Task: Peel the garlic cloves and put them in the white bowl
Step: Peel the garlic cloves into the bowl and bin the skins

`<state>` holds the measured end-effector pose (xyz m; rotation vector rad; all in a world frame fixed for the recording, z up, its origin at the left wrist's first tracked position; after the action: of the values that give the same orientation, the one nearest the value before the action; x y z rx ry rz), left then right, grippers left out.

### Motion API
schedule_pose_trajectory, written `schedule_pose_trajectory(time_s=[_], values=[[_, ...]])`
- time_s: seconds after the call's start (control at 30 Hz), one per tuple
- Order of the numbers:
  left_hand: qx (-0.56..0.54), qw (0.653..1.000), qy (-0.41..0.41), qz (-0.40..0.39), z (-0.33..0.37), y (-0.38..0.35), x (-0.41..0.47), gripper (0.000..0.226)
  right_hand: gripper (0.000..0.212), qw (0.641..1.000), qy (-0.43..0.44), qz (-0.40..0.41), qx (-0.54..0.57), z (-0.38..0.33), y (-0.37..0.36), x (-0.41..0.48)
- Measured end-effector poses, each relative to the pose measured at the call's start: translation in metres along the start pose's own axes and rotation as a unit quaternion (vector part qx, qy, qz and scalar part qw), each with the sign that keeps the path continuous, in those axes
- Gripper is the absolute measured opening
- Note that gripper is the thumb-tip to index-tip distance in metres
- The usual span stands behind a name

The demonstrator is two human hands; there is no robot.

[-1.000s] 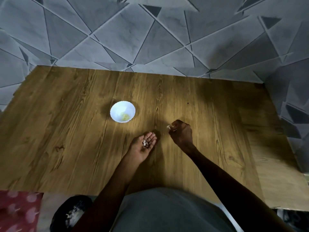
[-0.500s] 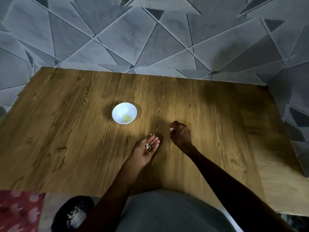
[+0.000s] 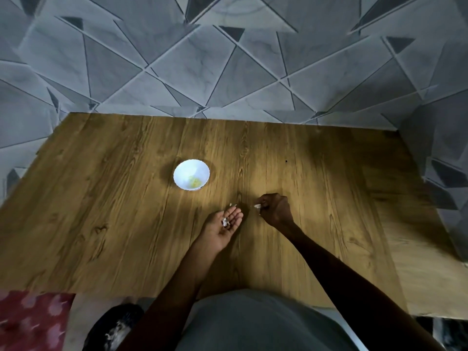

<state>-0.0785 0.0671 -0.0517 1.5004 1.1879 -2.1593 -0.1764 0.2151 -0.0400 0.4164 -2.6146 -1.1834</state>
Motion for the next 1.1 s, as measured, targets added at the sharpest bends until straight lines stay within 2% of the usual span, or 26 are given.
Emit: schedule_pose_trajectory(time_s=[0.4, 0.7, 0.83, 1.1], values=[[0.002, 1.000, -0.005, -0.001, 0.012, -0.015, 0.001, 0.045, 0.018, 0.995, 0.032, -0.042, -0.089, -0.018, -0.008, 0.004], [0.003, 1.000, -0.003, -0.005, 0.007, -0.015, 0.003, 0.045, 0.017, 0.995, 0.029, -0.033, -0.088, -0.017, -0.001, -0.003], [0.001, 1.000, -0.001, -0.005, 0.005, -0.008, 0.005, 0.045, 0.020, 0.996, 0.020, -0.015, -0.080, -0.018, 0.002, -0.005], [0.011, 1.000, -0.015, 0.007, 0.005, 0.006, -0.001, 0.041, 0.011, 0.997, 0.058, 0.037, 0.037, -0.056, 0.002, -0.014]])
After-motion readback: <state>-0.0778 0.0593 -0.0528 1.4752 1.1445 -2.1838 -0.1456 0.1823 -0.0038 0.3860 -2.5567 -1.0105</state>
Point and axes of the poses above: each hand's wrist, its own x-axis towards the middle knuckle, its own y-axis out of the back of the hand, z = x × y, the point moved 9 cm from there along x, towards the middle knuckle, and after that the axes turned 13 degrees about y, right-handed, at the moved point
